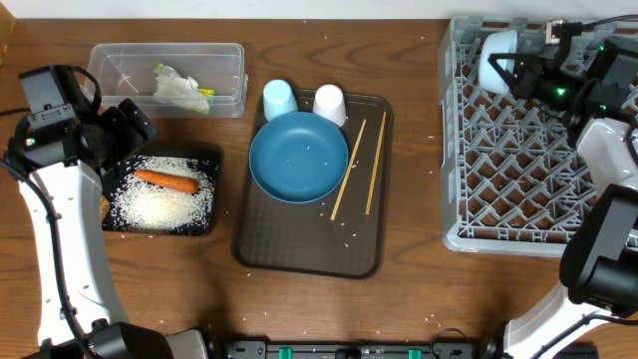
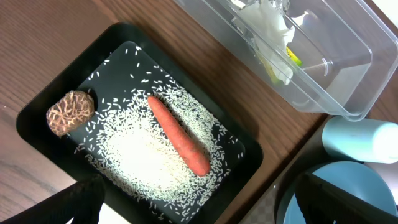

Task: Sort waste into correct bins and load items into the dishwasher rack
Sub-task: 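Carry the bowl right and set it upside down in the dish rack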

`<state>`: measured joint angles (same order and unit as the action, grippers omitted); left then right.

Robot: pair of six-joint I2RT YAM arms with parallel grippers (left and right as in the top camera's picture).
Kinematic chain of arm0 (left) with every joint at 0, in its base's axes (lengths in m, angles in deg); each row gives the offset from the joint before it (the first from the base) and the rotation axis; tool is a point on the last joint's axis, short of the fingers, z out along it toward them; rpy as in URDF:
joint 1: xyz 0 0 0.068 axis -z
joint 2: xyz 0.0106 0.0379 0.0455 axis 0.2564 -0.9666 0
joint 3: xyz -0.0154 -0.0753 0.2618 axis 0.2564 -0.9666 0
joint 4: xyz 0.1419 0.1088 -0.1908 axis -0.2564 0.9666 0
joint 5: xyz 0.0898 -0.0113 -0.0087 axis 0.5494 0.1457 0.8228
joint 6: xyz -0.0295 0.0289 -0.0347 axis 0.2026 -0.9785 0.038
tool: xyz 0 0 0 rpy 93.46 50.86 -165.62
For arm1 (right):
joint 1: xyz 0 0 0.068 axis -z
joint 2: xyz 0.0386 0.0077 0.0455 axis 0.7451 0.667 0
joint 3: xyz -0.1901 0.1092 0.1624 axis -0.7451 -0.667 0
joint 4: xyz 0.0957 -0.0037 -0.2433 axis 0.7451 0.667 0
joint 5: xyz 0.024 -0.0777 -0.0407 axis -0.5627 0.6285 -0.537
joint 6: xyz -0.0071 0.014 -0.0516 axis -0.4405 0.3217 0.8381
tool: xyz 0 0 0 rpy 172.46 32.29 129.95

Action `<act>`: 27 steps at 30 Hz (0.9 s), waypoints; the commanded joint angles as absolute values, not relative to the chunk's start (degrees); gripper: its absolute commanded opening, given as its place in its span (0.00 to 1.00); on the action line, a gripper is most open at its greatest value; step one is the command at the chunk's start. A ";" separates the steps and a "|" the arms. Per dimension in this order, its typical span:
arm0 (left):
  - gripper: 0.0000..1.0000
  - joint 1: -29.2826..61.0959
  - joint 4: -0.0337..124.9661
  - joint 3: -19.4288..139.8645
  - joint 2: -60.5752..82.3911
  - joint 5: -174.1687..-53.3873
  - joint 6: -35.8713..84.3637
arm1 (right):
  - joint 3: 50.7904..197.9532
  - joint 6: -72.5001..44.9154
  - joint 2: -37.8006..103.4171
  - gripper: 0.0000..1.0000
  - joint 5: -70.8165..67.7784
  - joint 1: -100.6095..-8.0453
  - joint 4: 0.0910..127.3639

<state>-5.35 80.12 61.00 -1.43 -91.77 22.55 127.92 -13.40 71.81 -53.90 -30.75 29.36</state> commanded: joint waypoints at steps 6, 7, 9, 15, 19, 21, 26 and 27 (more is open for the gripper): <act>0.98 -5.59 80.09 61.84 -1.04 -91.48 22.84 | 126.55 -14.84 75.20 0.01 -51.17 -30.47 26.34; 0.98 -5.59 80.09 61.84 -1.04 -91.46 22.84 | 126.55 -15.69 76.05 0.01 -51.78 -30.54 25.29; 0.98 -5.59 80.09 61.84 -1.04 -91.46 22.86 | 126.55 -17.16 77.67 0.01 -53.16 -30.71 23.22; 0.98 -5.59 80.09 61.84 -1.04 -91.46 22.84 | 126.55 -19.63 80.38 0.01 -55.43 -30.60 18.28; 0.98 -5.59 80.09 61.84 -1.04 -91.46 22.84 | 126.57 -24.39 80.34 0.01 -57.18 -29.12 13.01; 0.98 -5.59 80.09 61.84 -1.04 -91.46 22.86 | 126.57 -27.45 80.34 0.01 -57.88 -27.83 10.21; 0.98 -5.59 80.09 61.84 -1.04 -91.46 22.84 | 126.57 -29.88 80.34 0.01 -58.66 -23.78 8.33; 0.98 -5.59 80.09 61.84 -1.04 -91.46 22.84 | 126.57 -29.84 80.34 0.01 -58.64 -23.41 8.83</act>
<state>-5.35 80.12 61.00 -1.43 -91.75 22.55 126.85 -27.02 79.75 -57.20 -25.64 8.40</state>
